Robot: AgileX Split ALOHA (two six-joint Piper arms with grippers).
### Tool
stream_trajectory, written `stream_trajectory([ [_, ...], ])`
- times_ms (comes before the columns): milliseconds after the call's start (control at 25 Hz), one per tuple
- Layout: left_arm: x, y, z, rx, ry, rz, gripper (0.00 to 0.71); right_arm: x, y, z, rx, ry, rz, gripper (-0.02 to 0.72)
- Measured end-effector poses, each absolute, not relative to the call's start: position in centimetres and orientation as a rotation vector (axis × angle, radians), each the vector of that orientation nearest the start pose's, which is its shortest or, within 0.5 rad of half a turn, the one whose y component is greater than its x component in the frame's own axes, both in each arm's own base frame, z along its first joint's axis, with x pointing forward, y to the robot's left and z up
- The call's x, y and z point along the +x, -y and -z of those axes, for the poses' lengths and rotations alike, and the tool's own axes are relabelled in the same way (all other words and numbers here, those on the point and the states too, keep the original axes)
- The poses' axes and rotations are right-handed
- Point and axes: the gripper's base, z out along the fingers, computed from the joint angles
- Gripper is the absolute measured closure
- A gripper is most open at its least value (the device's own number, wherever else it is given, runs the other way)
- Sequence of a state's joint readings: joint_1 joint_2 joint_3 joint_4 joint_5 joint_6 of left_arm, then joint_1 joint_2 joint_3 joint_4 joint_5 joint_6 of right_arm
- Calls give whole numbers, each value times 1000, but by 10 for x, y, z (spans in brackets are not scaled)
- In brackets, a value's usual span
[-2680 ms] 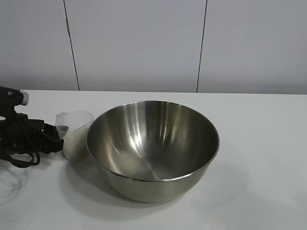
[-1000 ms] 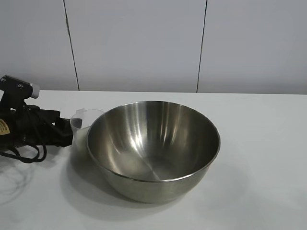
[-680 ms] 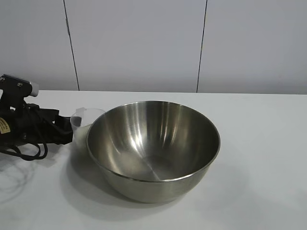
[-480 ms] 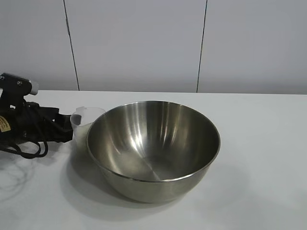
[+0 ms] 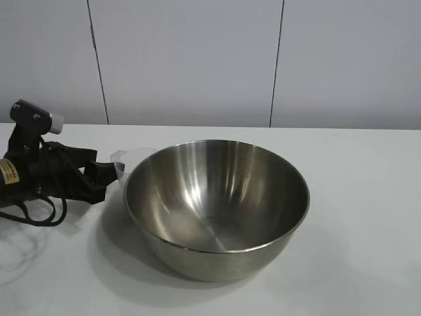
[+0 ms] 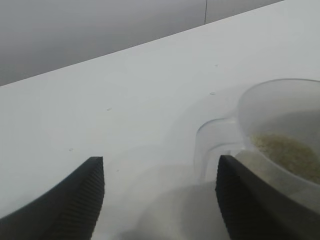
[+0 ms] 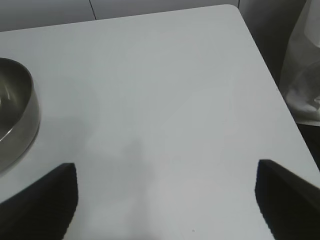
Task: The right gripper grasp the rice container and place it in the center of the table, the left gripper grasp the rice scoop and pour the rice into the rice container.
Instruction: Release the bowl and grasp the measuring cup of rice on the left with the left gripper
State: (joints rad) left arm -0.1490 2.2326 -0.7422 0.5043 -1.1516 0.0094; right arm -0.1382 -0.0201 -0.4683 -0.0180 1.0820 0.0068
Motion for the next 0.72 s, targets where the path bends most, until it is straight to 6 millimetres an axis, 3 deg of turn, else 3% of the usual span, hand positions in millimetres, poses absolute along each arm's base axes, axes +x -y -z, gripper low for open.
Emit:
stream_trajectory([
  [560,347,90,-59,605,-1718,348,249,-5,1,-267,151,-2072,102,44],
  [640,348,90,-59,608,-1715,350,312,-5,1,-267,151,-2072,102,44],
  [720,347,91,-59,627,-1711,359,438,-5,1,-267,151,-2072,102,44],
])
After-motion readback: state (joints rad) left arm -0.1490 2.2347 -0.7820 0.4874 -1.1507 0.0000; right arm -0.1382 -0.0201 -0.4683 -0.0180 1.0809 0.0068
